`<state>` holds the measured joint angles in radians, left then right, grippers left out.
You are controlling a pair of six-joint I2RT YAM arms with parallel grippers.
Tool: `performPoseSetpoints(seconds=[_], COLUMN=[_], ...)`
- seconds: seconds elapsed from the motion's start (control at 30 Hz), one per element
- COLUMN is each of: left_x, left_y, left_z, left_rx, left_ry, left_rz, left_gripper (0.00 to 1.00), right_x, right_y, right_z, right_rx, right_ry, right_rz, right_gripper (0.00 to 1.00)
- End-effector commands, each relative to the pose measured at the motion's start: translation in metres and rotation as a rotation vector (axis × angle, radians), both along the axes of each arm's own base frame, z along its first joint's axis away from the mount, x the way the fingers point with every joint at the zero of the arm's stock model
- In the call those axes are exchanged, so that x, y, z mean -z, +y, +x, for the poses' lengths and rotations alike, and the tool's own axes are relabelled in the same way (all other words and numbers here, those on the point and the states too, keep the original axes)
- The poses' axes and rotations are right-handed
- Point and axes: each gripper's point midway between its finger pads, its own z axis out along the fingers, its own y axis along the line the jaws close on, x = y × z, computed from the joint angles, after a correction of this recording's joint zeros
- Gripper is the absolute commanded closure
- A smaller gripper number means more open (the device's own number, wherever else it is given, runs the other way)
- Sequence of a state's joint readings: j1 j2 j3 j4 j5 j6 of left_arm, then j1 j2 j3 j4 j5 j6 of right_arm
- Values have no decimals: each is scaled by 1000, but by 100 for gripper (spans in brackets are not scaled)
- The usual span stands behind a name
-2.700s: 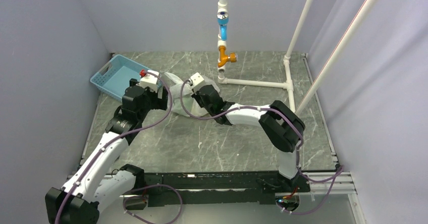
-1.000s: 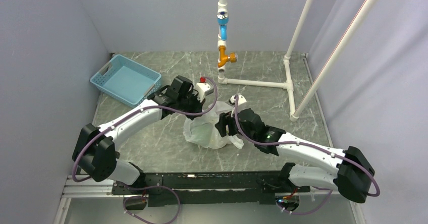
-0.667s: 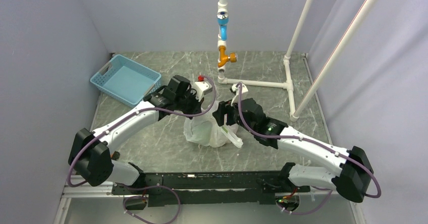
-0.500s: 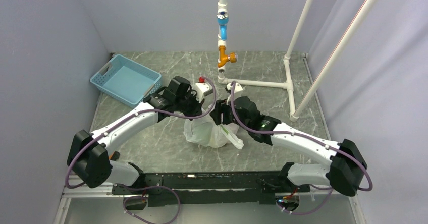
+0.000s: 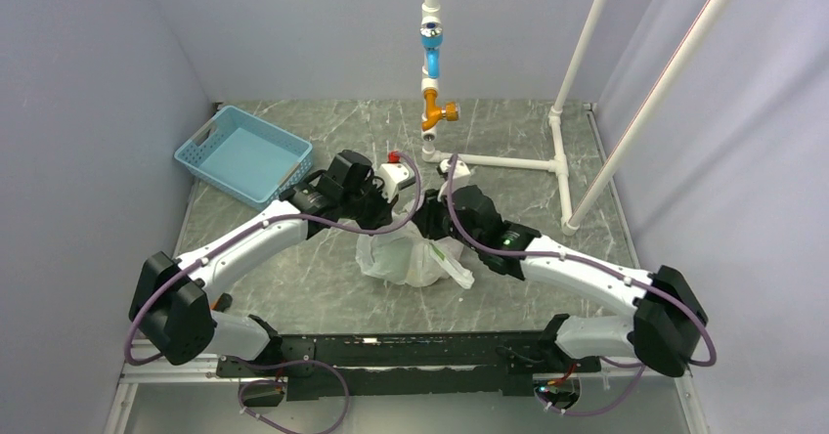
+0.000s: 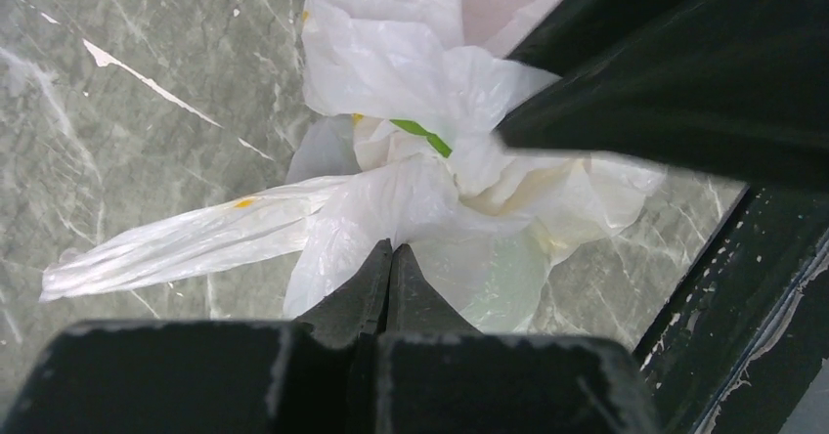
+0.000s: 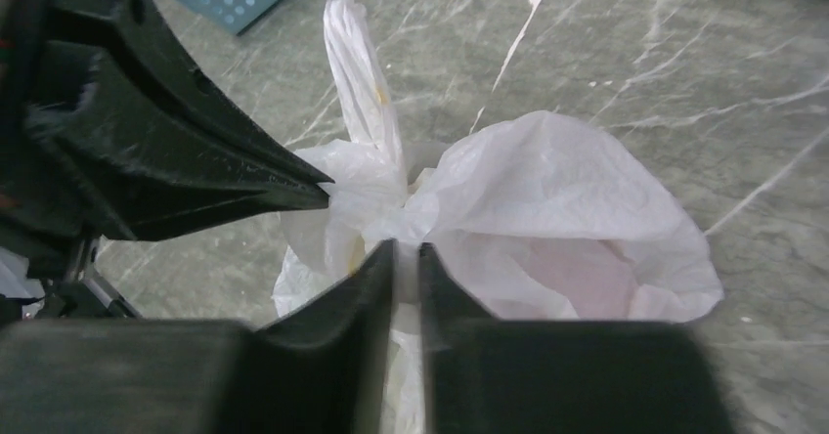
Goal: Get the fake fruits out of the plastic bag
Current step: Untie the plastic bag at the center of the board.
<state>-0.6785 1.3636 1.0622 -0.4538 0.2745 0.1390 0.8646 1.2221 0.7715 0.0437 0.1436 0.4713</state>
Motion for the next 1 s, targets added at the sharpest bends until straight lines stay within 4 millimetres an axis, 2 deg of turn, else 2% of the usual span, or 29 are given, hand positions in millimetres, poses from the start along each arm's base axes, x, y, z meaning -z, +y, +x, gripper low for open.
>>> performPoseSetpoints(seconds=[0.0, 0.03, 0.07, 0.2, 0.33, 0.47, 0.6, 0.73, 0.9, 0.97], left_x=[-19, -19, -20, -23, -27, -33, -35, -36, -40, -38], left_y=[4, 6, 8, 18, 24, 32, 32, 32, 31, 31], left_z=[9, 10, 12, 19, 21, 23, 20, 16, 16, 14], left_rx=[-31, -45, -59, -116, -145, -181, -164, -146, -136, -135], left_ry=[-83, -89, -98, -133, -164, -203, -219, -215, -220, -216], left_rz=[-8, -5, -1, 22, 28, 27, 8, 7, 3, 2], left_gripper=[100, 100, 100, 100, 100, 100, 100, 100, 100, 100], right_x=[-23, -24, -27, -27, -28, -19, -12, -16, -36, -45], right_y=[-28, -35, -41, -72, -94, -117, -119, -112, -108, -106], right_z=[4, 4, 5, 7, 5, 6, 3, -2, 0, 2], right_rx=[99, 120, 146, 255, 329, 400, 358, 268, 199, 183], right_ry=[-69, -75, -82, -92, -100, -82, -53, -58, -65, -75], right_rz=[26, 21, 24, 28, 31, 6, -29, -87, -187, -209], right_gripper=[93, 99, 100, 100, 100, 100, 100, 100, 75, 61])
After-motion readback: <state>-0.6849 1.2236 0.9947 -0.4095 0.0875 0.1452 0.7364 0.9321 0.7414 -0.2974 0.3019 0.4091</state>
